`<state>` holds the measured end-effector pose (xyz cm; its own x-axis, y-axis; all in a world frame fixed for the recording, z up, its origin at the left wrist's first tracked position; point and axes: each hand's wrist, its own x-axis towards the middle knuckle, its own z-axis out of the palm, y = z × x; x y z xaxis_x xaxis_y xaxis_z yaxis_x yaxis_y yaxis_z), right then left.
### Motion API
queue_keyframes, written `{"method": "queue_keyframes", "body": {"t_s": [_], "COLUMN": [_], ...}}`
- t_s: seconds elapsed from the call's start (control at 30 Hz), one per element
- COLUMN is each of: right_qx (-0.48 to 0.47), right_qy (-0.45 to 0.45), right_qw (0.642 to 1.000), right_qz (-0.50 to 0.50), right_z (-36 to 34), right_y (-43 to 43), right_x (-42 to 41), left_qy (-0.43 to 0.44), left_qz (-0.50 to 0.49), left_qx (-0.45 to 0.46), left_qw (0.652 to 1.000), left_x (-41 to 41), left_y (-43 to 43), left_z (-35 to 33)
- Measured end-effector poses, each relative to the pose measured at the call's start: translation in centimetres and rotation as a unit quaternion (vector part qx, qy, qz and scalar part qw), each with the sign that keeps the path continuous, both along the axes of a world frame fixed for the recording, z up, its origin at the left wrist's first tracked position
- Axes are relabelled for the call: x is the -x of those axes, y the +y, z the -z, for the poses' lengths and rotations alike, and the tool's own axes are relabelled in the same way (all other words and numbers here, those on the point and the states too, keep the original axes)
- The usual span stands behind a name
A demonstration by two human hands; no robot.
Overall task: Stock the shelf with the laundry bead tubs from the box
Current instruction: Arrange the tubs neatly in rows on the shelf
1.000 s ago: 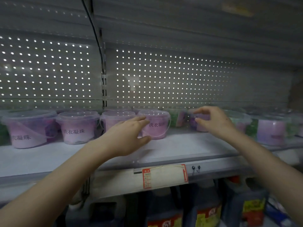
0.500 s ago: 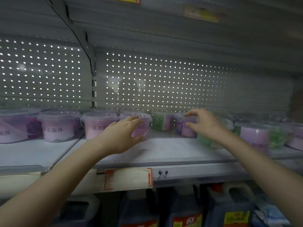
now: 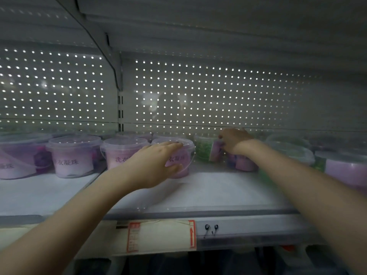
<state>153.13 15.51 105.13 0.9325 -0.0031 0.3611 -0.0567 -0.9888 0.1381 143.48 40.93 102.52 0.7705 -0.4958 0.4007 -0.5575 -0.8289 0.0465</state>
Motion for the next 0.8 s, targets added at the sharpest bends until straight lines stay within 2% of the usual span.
{"method": "queue_keyframes", "body": {"t_s": [0.2, 0.37, 0.53, 0.6, 0.67, 0.8], "right_qx": [0.107, 0.179, 0.150, 0.100, 0.044, 0.028], "right_qy": [-0.099, -0.117, -0.127, -0.119, -0.109, -0.077], "right_qw": [0.989, 0.976, 0.976, 0.982, 0.987, 0.992], "right_qz": [-0.026, -0.041, -0.093, -0.111, -0.108, -0.099], "right_z": [0.1, -0.4, -0.1, 0.1, 0.1, -0.4], "right_y": [0.3, 1.0, 3.1, 3.7, 3.9, 3.7], "right_x": [-1.5, -1.6, -2.6, -3.1, -3.3, -2.5], "left_qy": [0.003, 0.007, -0.021, -0.030, -0.031, -0.039], "left_qz": [0.017, 0.032, 0.036, 0.037, 0.039, 0.036], "left_qx": [0.034, 0.068, 0.071, 0.068, 0.070, 0.068], "left_qw": [0.999, 0.997, 0.997, 0.997, 0.996, 0.996], "left_x": [-0.8, -1.7, -1.7, -1.7, -1.7, -1.6], "left_y": [0.5, 0.6, 0.3, 0.3, 0.3, 0.4], "left_z": [-0.5, -0.6, -0.5, -0.5, -0.4, -0.2]}}
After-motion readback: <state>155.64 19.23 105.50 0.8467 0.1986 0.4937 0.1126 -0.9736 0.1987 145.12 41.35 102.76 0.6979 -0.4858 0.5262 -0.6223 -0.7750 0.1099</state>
